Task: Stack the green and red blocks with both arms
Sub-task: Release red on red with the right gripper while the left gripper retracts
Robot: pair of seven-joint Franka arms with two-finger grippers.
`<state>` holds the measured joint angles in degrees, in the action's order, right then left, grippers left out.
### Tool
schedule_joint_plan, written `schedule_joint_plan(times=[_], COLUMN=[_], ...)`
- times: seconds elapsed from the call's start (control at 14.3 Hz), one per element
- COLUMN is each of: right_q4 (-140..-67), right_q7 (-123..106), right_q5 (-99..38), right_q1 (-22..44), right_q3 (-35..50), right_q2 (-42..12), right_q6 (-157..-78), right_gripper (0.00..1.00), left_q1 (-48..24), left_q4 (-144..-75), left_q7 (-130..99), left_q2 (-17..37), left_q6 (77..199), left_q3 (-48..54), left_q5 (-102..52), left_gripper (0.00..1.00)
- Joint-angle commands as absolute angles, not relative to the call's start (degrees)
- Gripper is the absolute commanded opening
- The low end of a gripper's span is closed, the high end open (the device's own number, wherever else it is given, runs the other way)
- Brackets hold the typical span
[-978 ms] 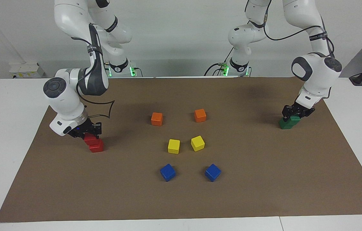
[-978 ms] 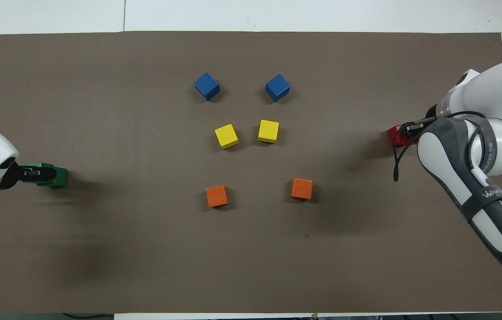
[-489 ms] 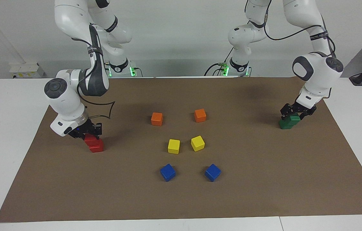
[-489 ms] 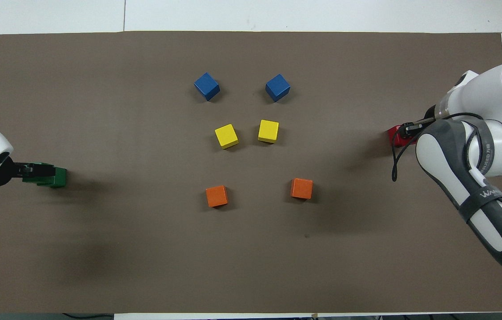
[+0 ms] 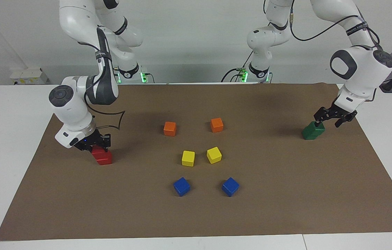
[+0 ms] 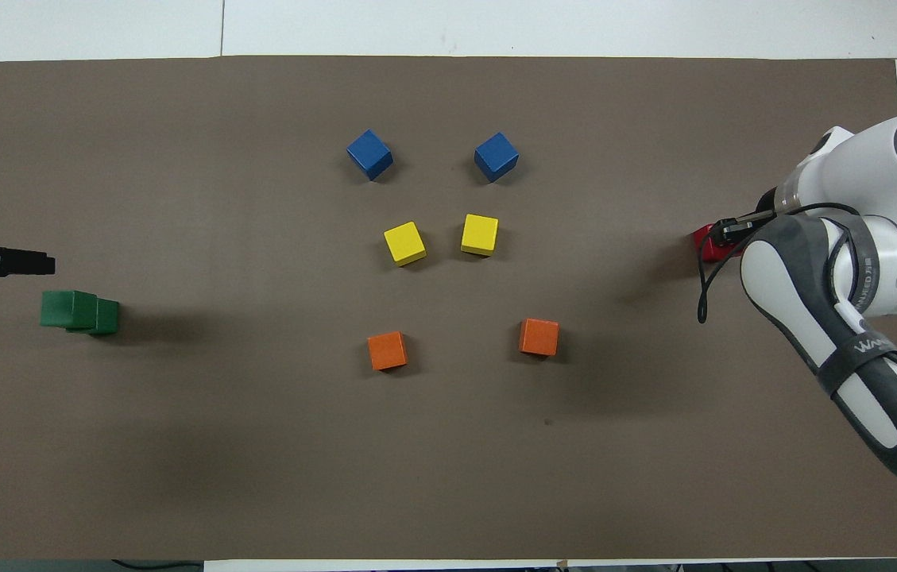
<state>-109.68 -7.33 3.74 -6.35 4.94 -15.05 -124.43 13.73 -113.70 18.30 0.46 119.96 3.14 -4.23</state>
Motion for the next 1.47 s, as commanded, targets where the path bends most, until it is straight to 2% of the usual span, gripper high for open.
schedule_joint_plan(times=[0.0,0.49,0.56,0.63,0.77,0.84,0.91,0.98,1.4], right_q4=[-110.57,-110.57,-110.57,-110.57,-110.57,-110.57,-110.57,-110.48,-109.6], right_q7=[-8.61,-8.44,-8.44,-8.44,-8.17,-8.17,-8.17,-8.17,-8.44], right_q5=[3.34,3.34,3.34,3.34,3.34,3.34,3.34,3.34,3.43], right_q1=[-6.68,-6.68,-6.68,-6.68,-6.68,-6.68,-6.68,-6.68,-6.94], right_q3=[5.19,5.19,5.27,5.19,5.19,5.19,5.19,5.19,5.19], right_q2=[-14.85,-14.85,-14.85,-14.85,-14.85,-14.94,-14.94,-14.94,-13.98], right_q6=[-125.77,-125.77,-125.77,-125.77,-125.77,-125.77,-125.77,-125.77,-123.5], right_gripper=[0.0,0.0,0.07,0.23,0.7,0.85,0.96,1.0,1.0], left_q1=[12.75,7.74,7.21,6.34,6.06,5.72,5.36,5.36,3.69], left_q4=[-108.66,-95.9,-94.93,-94.4,-94.13,-93.78,-93.52,-92.91,-92.81], left_q7=[12.34,-1.49,-1.58,-1.58,-1.58,-1.58,-1.5,-1.41,-0.97], left_q2=[-0.35,0.35,0.44,0.44,0.18,-0.17,-0.35,-0.35,-0.09], left_q6=[113.84,99.33,98.01,96.87,95.11,93.79,92.3,91.07,94.39], left_q3=[2.99,3.43,3.51,3.52,3.6,3.78,3.52,3.52,3.43], left_q5=[-4.84,-1.32,-1.41,-1.41,-1.49,-1.49,-1.49,-1.58,-0.88], left_gripper=[1.0,1.0,1.0,1.0,1.0,1.0,1.0,1.0,1.0])
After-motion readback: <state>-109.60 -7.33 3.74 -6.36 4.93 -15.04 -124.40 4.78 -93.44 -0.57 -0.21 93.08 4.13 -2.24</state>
